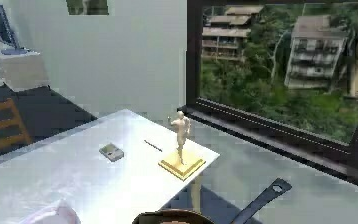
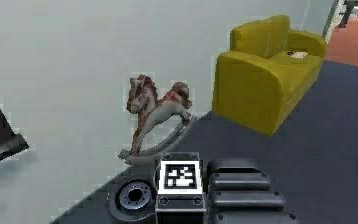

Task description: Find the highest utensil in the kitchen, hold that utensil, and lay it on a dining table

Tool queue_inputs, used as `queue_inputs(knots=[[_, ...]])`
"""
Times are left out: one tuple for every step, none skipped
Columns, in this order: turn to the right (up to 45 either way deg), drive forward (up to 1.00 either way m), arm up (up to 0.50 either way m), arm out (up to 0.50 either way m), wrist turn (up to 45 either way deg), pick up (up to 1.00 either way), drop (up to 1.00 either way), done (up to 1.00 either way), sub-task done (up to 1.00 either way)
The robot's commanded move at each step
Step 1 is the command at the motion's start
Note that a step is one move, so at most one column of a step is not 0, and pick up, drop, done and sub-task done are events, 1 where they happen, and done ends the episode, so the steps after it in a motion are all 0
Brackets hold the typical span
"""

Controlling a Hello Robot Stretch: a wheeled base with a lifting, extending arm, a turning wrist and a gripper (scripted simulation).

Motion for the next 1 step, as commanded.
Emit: queue_inputs(knots=[[-36.0, 0.00, 0.00, 0.00, 0.0, 0.00, 0.00, 0.00, 0.00]])
